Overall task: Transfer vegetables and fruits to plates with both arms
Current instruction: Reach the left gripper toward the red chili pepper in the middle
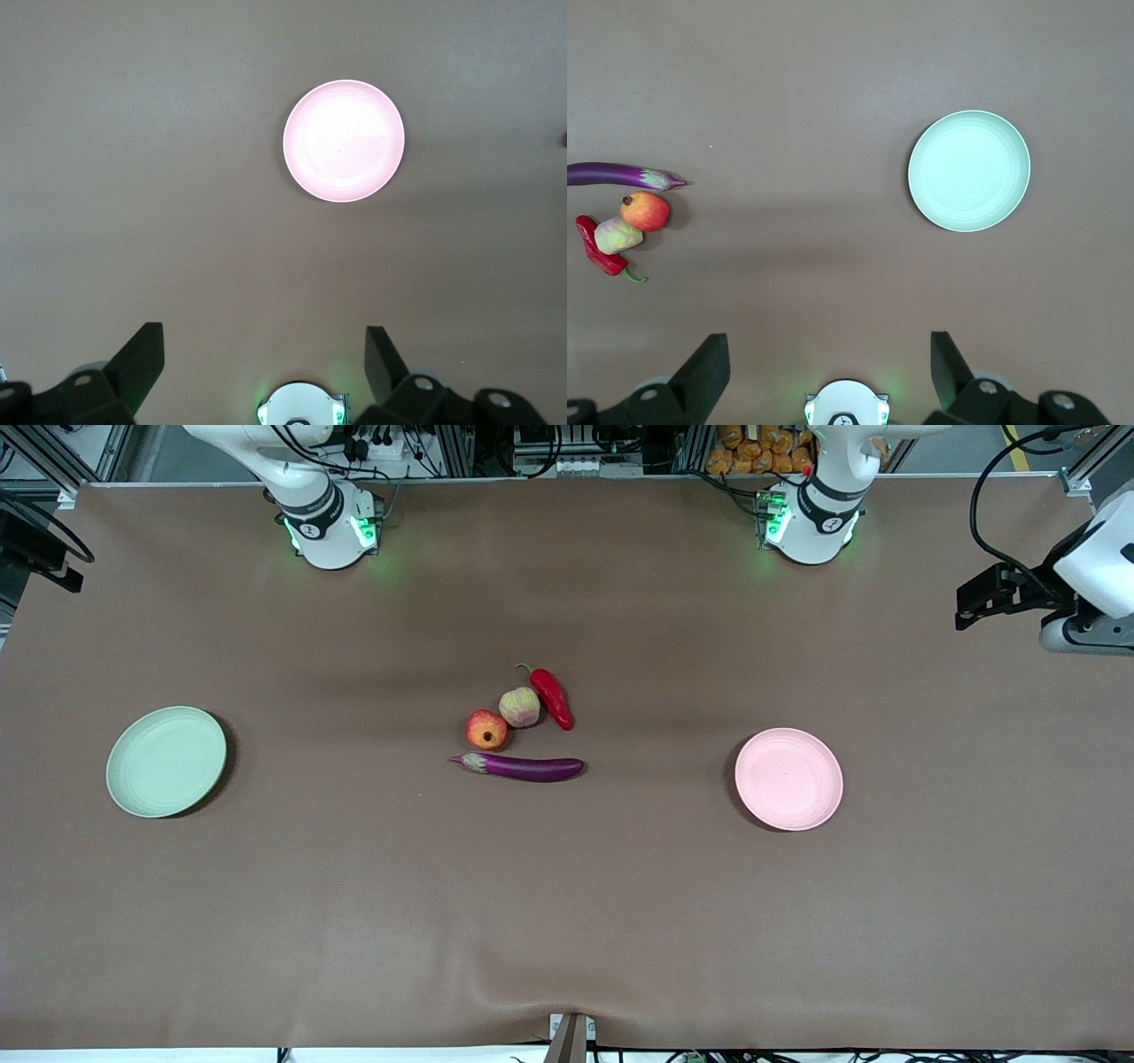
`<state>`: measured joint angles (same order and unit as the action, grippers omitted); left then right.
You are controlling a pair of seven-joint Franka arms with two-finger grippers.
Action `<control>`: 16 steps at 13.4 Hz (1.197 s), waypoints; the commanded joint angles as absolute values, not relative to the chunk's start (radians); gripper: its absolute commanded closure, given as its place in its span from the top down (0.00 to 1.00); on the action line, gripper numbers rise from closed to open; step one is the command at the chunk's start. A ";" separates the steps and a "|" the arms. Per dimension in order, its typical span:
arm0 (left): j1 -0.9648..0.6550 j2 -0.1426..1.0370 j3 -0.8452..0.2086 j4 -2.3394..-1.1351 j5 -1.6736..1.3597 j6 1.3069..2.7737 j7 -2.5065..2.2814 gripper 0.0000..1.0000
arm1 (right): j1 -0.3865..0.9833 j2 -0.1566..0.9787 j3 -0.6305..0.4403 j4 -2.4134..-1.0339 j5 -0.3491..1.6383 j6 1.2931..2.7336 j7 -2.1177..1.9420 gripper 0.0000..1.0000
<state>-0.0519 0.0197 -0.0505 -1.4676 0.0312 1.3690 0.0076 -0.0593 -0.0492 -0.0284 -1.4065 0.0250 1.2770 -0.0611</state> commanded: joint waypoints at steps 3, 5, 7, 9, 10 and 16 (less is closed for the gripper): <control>-0.051 0.034 -0.060 -1.456 0.009 1.359 -0.005 1.00 | -0.066 -0.051 -0.026 -1.405 0.015 1.269 -0.072 1.00; -0.058 0.048 -0.060 -1.456 0.012 1.359 -0.005 1.00 | -0.066 -0.051 -0.026 -1.405 0.015 1.269 -0.072 1.00; -0.063 0.052 -0.063 -1.450 0.005 1.359 -0.005 1.00 | -0.066 -0.049 -0.026 -1.405 0.015 1.269 -0.072 1.00; -0.106 0.087 -0.063 -1.410 -0.003 1.359 -0.050 1.00 | -0.067 -0.049 -0.026 -1.405 0.015 1.270 -0.072 1.00; -0.141 0.115 -0.063 -1.385 -0.005 1.359 -0.110 1.00 | -0.067 -0.048 -0.026 -1.405 0.015 1.270 -0.074 1.00; -0.405 0.271 -0.063 -1.338 -0.032 1.425 -0.449 1.00 | -0.083 -0.044 -0.026 -1.405 0.029 1.269 -0.075 1.00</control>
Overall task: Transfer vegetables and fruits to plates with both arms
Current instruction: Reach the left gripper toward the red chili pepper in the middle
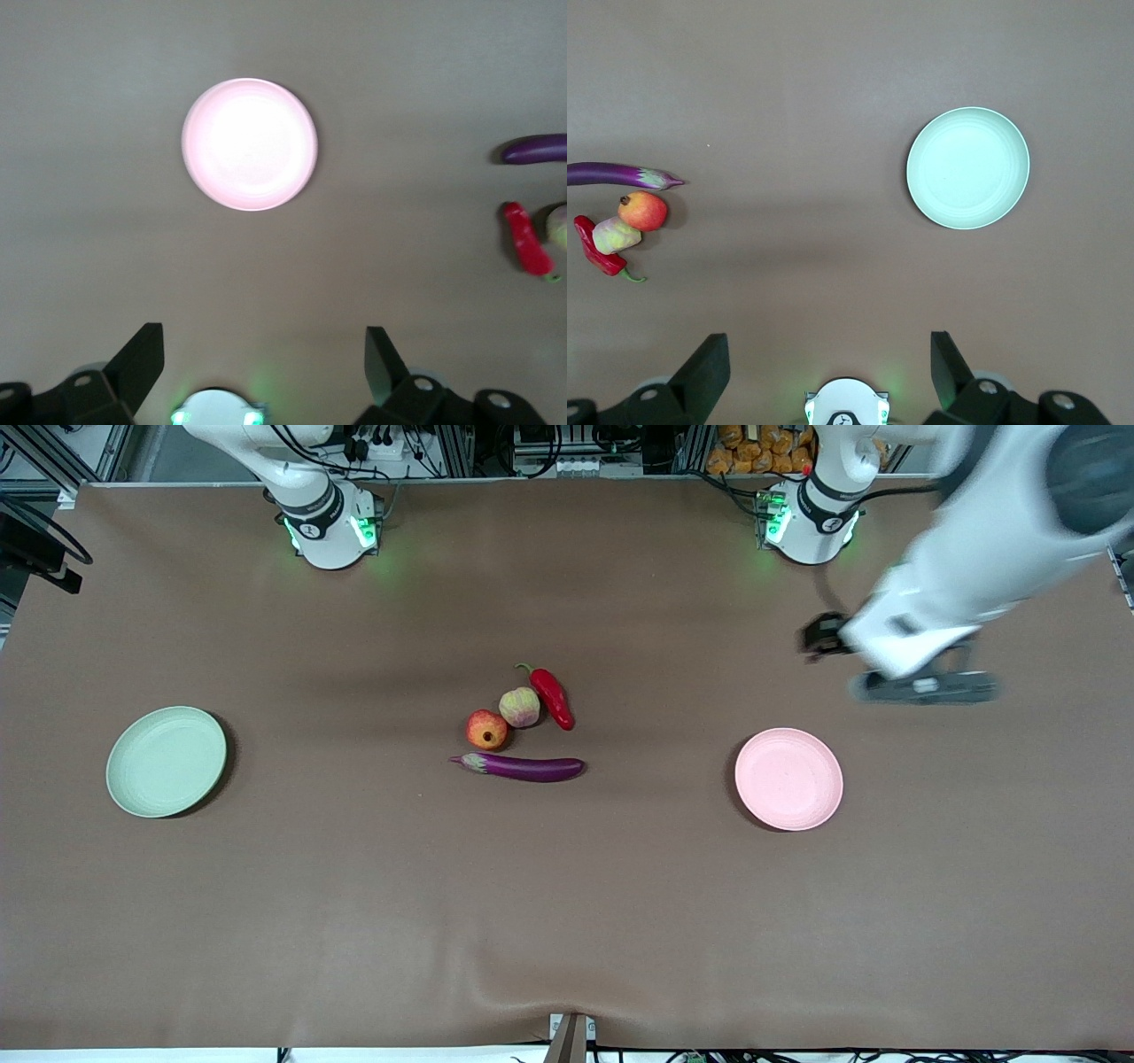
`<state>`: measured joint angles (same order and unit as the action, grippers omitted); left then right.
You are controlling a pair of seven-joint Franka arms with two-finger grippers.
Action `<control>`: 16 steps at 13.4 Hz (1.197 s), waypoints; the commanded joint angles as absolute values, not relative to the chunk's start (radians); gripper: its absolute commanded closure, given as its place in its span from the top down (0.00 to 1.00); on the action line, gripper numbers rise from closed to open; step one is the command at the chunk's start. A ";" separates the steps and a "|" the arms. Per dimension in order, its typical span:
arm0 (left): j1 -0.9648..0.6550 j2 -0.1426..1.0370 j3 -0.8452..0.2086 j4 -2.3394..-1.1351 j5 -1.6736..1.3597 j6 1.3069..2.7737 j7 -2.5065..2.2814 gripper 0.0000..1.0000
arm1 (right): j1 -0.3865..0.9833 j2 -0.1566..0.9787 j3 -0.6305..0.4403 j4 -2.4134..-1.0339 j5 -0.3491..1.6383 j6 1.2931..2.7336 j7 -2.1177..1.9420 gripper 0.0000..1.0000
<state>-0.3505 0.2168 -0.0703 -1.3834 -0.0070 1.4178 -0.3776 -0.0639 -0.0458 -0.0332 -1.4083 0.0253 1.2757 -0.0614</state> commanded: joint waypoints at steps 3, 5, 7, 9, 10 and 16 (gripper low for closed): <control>-0.500 0.345 -0.063 -1.338 -0.074 1.514 -0.593 1.00 | -0.089 -0.034 -0.026 -1.405 0.029 1.253 -0.077 1.00; -0.555 0.409 -0.063 -1.338 -0.089 1.598 -0.699 1.00 | -0.104 -0.029 -0.026 -1.404 0.038 1.247 -0.078 1.00; -0.609 0.494 -0.061 -1.338 -0.097 1.714 -0.799 1.00 | -0.112 -0.029 -0.026 -1.404 0.048 1.247 -0.078 1.00; -0.672 0.570 -0.060 -1.338 -0.095 1.833 -0.917 1.00 | -0.110 -0.029 -0.026 -1.404 0.048 1.247 -0.078 1.00; -0.701 0.606 -0.058 -1.338 -0.094 1.886 -0.980 1.00 | -0.112 -0.029 -0.026 -1.404 0.049 1.247 -0.078 1.00; -0.796 0.748 -0.054 -1.345 -0.081 2.034 -1.268 1.00 | -0.112 -0.026 -0.026 -1.405 0.051 1.244 -0.080 1.00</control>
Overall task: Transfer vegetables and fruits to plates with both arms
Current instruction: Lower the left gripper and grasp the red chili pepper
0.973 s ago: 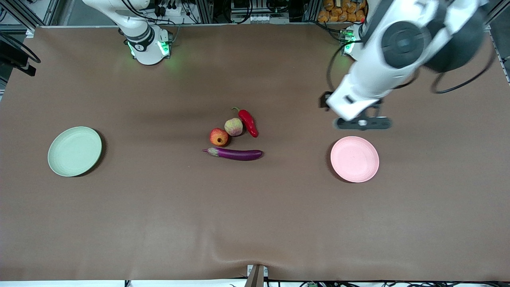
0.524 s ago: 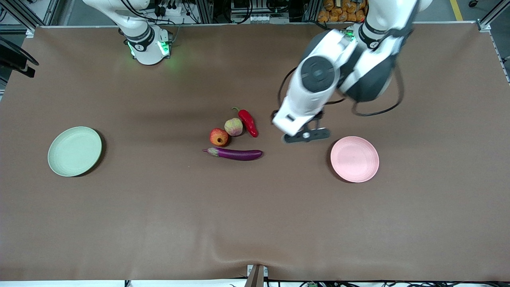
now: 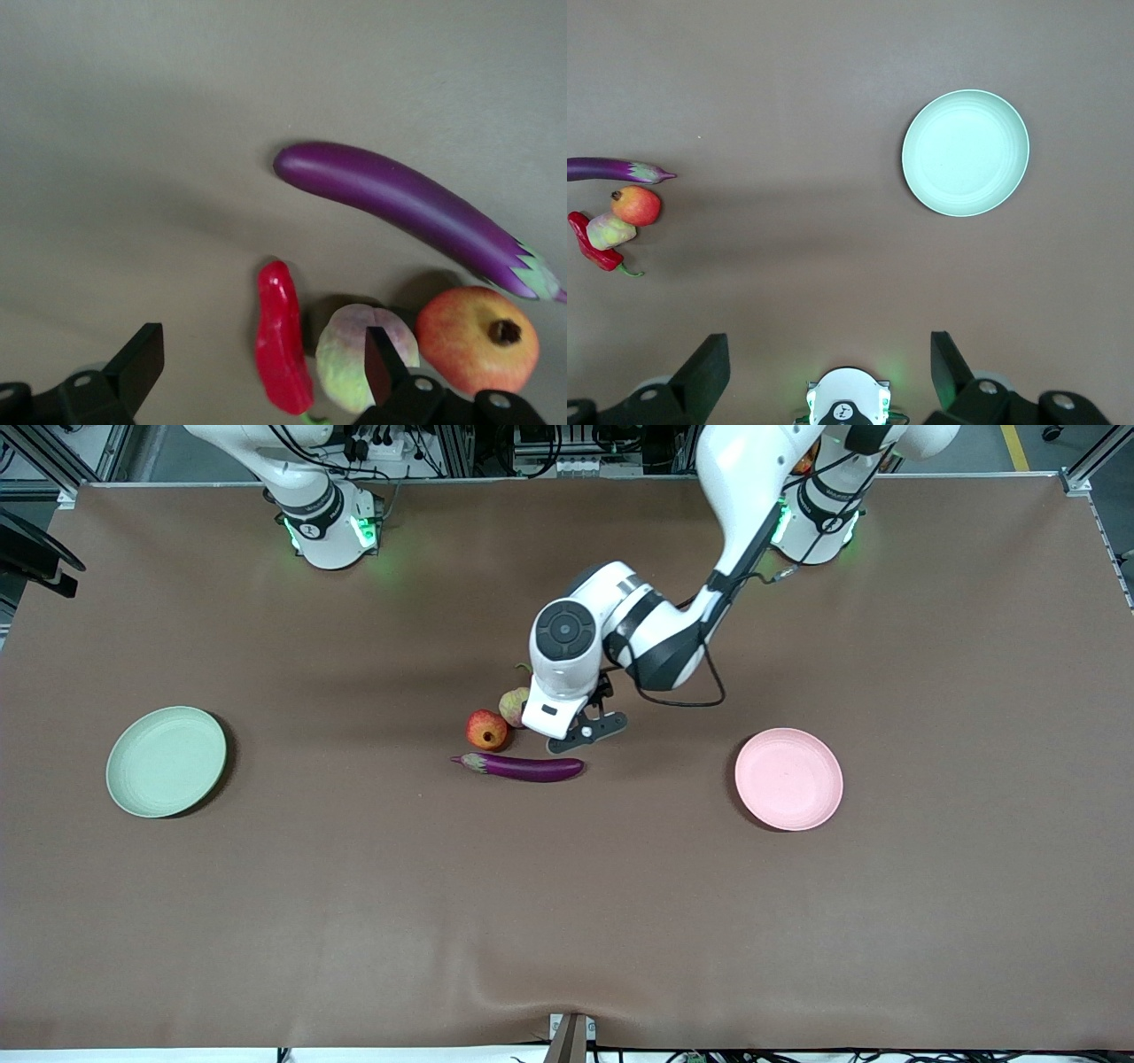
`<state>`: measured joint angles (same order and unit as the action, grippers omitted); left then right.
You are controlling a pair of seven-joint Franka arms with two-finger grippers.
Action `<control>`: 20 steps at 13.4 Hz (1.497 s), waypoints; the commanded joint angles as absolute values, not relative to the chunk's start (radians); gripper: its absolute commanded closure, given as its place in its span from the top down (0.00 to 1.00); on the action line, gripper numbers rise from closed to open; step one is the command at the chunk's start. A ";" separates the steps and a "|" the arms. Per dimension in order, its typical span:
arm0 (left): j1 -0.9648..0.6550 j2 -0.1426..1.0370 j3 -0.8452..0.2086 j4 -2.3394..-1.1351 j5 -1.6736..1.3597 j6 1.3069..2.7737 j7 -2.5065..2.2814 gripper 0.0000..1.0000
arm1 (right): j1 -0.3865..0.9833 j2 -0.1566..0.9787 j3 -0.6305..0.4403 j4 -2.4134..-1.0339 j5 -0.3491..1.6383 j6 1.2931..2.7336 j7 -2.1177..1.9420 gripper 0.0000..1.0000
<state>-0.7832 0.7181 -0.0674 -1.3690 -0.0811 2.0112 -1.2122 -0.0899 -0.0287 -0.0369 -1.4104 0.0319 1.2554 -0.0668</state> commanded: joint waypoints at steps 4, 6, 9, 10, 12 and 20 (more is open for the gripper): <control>-0.830 0.798 -0.054 -1.387 -0.081 2.150 -1.428 1.00 | -0.110 -0.017 -0.026 -1.404 0.051 1.232 -0.080 1.00; -0.847 0.795 -0.054 -1.442 -0.072 2.175 -1.450 1.00 | -0.112 -0.017 -0.026 -1.404 0.051 1.232 -0.080 1.00; -0.859 0.788 -0.052 -1.494 -0.067 2.175 -1.451 1.00 | -0.110 -0.017 -0.026 -1.404 0.051 1.230 -0.080 1.00; -0.859 0.792 -0.052 -1.496 -0.067 2.175 -1.451 1.00 | -0.110 -0.014 -0.026 -1.404 0.051 1.230 -0.078 1.00; -0.857 0.798 -0.052 -1.496 -0.069 2.180 -1.453 1.00 | -0.112 -0.009 -0.026 -1.404 0.051 1.230 -0.080 1.00; -0.864 0.818 -0.054 -1.493 -0.069 2.206 -1.561 0.20 | -0.112 -0.005 -0.026 -1.404 0.051 1.232 -0.078 1.00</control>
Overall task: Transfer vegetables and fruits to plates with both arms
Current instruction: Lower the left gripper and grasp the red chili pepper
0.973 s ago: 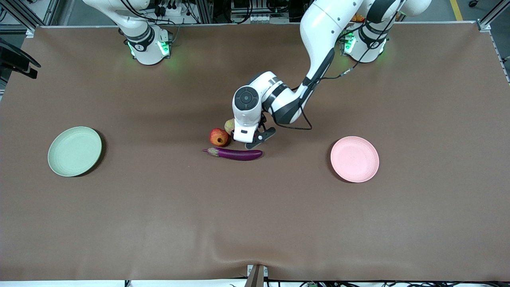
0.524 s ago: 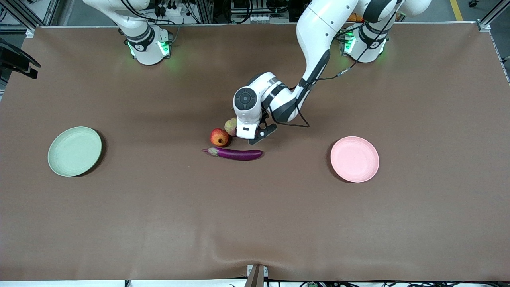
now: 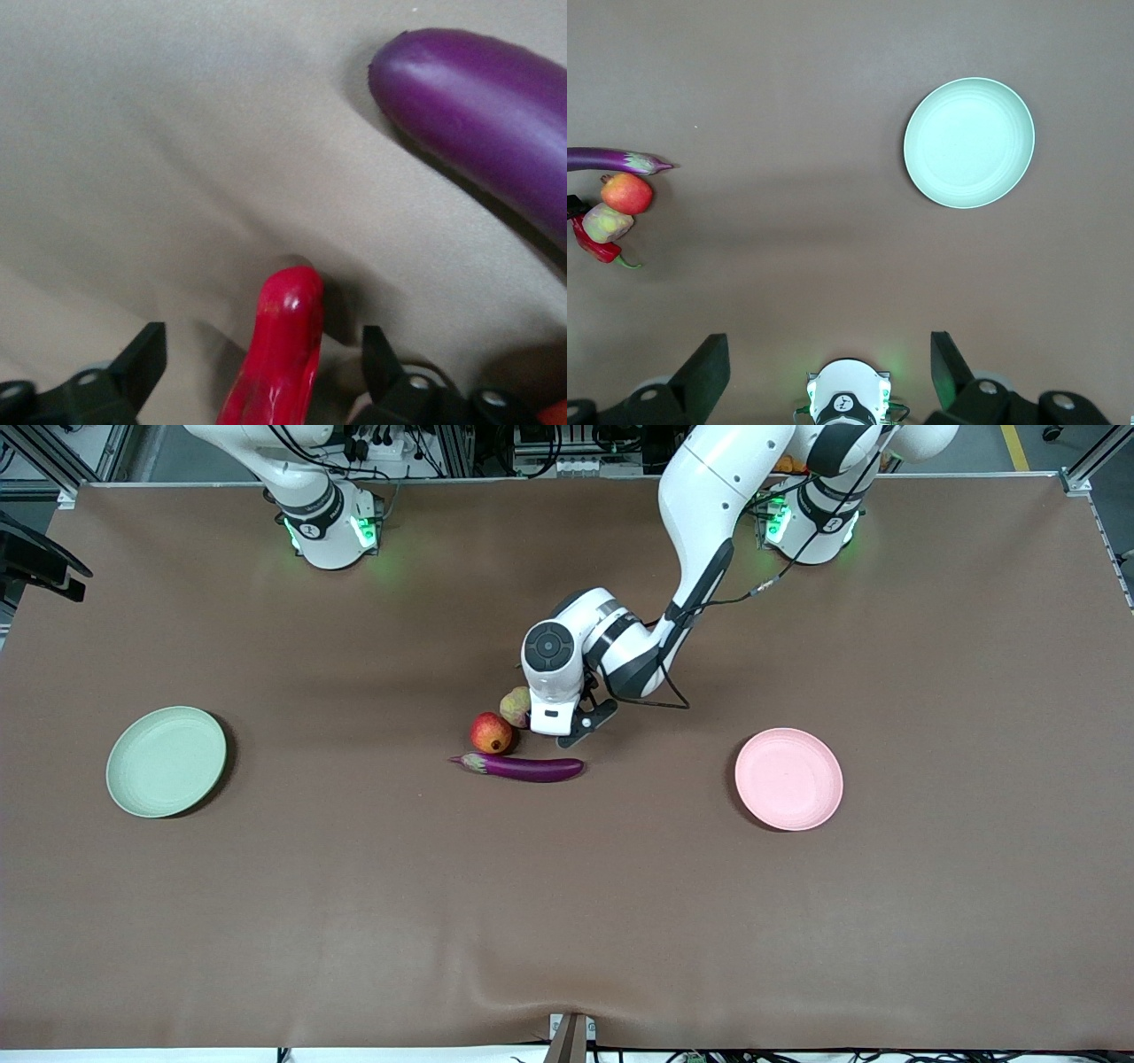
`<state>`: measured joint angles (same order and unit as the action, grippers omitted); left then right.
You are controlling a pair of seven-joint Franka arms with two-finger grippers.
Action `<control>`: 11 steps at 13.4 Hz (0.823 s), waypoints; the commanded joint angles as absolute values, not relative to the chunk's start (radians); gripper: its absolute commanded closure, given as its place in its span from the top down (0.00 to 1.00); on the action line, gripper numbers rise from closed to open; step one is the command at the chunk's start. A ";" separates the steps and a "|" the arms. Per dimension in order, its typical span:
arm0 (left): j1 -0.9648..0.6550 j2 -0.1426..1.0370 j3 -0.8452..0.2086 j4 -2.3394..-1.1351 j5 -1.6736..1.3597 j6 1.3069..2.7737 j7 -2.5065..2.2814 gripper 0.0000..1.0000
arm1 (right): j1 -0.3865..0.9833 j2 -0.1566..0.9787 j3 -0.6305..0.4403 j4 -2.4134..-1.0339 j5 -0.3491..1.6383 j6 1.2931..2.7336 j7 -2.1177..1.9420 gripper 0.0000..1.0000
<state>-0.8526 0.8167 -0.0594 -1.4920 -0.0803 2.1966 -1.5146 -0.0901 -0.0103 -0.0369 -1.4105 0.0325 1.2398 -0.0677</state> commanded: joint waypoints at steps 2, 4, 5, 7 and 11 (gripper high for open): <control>-0.864 0.818 -0.055 -1.494 -0.069 2.206 -1.597 0.00 | -0.110 -0.005 -0.026 -1.402 0.051 1.232 -0.077 1.00; -0.865 0.816 -0.054 -1.493 -0.069 2.201 -1.600 0.00 | -0.110 -0.005 -0.028 -1.402 0.051 1.232 -0.078 1.00; -0.864 0.808 -0.055 -1.493 -0.069 2.197 -1.598 0.00 | -0.110 -0.005 -0.026 -1.402 0.051 1.232 -0.077 1.00; -0.851 0.789 -0.054 -1.482 -0.066 2.143 -1.585 0.00 | -0.109 -0.005 -0.026 -1.402 0.051 1.232 -0.077 1.00; -0.795 0.660 -0.052 -1.477 -0.066 1.965 -1.444 0.00 | -0.104 0.001 -0.026 -1.402 0.049 1.232 -0.077 1.00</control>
<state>-0.8301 0.7571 -0.0520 -1.4565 -0.0791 2.0579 -1.5079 -0.0901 -0.0063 -0.0363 -1.4105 0.0326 1.2398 -0.0677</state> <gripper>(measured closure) 0.727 0.000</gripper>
